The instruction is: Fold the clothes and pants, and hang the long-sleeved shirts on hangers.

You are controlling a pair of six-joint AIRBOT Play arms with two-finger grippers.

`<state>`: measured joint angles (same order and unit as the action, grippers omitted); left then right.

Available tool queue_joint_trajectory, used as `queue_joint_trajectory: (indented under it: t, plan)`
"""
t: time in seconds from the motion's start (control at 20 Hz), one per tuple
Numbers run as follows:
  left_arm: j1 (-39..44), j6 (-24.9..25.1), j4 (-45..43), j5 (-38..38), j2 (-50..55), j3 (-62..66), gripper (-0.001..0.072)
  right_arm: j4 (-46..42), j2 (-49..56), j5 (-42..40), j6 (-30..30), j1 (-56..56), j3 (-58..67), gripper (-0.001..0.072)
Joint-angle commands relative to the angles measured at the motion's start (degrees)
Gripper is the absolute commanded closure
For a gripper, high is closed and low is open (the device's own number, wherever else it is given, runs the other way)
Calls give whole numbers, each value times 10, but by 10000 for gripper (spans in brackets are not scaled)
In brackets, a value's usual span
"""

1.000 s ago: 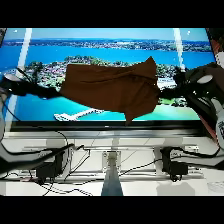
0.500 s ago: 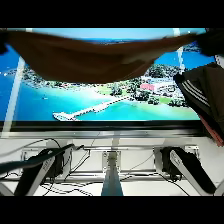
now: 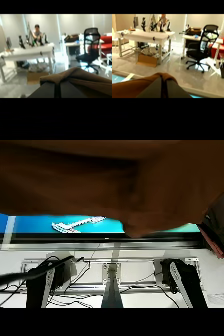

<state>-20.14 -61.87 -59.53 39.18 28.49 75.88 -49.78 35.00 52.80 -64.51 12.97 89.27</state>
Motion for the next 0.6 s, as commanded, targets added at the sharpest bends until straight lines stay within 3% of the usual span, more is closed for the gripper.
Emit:
queue_joint_trajectory:
  t: [0.0, 0.3, 0.45, 0.55]
  plan:
    - [8, -42, 5, 98, 94, 0, 683, -8, 82, 23, -53, 0, 0, 695]
    - [86, -29, 10, 143, 429, 0, 682, -1, 365, 110, -60, -21, 0, 694]
    - [110, 37, 11, 118, 583, 0, 681, -24, 504, 75, -59, -39, 0, 694]
    - [115, 53, 11, 82, 650, 0, 681, -37, 576, 30, -59, -42, 0, 694]
